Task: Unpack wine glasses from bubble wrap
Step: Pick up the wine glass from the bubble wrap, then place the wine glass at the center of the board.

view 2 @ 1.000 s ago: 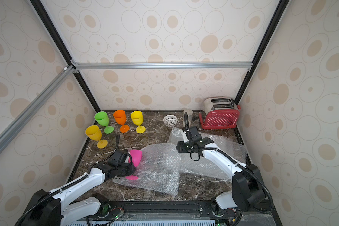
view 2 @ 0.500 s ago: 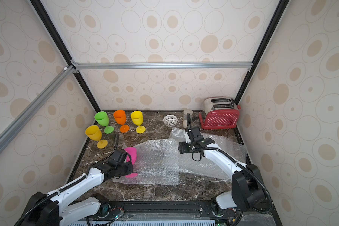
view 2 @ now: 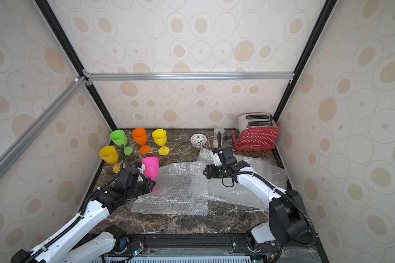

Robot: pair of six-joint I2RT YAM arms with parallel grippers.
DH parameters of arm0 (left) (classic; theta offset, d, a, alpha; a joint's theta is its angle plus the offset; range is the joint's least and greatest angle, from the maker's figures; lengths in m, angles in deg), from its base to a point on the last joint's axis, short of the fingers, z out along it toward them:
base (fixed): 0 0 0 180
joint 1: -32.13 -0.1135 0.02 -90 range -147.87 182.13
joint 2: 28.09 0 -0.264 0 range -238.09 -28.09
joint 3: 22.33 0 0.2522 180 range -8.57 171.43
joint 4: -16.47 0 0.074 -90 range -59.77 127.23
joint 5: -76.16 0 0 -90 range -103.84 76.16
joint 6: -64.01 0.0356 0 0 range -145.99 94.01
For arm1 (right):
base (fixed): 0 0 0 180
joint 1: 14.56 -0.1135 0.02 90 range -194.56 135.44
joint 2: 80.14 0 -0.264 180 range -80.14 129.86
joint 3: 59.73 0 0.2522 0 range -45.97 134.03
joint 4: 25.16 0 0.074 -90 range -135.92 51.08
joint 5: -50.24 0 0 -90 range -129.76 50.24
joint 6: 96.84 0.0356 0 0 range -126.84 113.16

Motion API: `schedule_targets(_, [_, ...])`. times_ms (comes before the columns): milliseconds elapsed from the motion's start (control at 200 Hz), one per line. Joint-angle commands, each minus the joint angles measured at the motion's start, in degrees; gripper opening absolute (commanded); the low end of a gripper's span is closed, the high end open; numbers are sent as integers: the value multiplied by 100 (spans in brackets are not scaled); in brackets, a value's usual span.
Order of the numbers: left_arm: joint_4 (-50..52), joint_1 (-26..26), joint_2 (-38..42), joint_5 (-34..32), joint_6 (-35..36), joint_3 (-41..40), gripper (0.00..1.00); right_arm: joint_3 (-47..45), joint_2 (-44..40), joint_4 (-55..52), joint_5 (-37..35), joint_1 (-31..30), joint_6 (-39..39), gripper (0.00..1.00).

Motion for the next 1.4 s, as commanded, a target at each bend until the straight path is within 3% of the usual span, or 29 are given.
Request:
schedule_targets(0, [-414, 26, 177, 164, 468, 101, 6, 10, -6, 64, 261, -5, 80, 60])
schedule_targets(180, [-1326, 314, 135, 442, 862, -249, 6, 336, -33, -187, 365, -5, 6, 59])
schedule_targets(420, [-2410, 1295, -416, -283, 1678, -530, 4, 903, -126, -655, 472, 51, -115, 59])
schedule_targets(740, [-4561, 2418, -459, -1436, 3145, -1550, 3, 1490, -279, -1050, 1019, 126, 77, 59])
schedule_targets(1025, [-5444, 3326, -755, -2504, 4097, -1867, 2, 1533, -373, -1130, 1629, 127, 279, 57])
schedule_targets(1391, [-5954, 3808, -1401, -3152, 4683, -1801, 2, 1370, -426, -1387, 2010, -38, 103, 52])
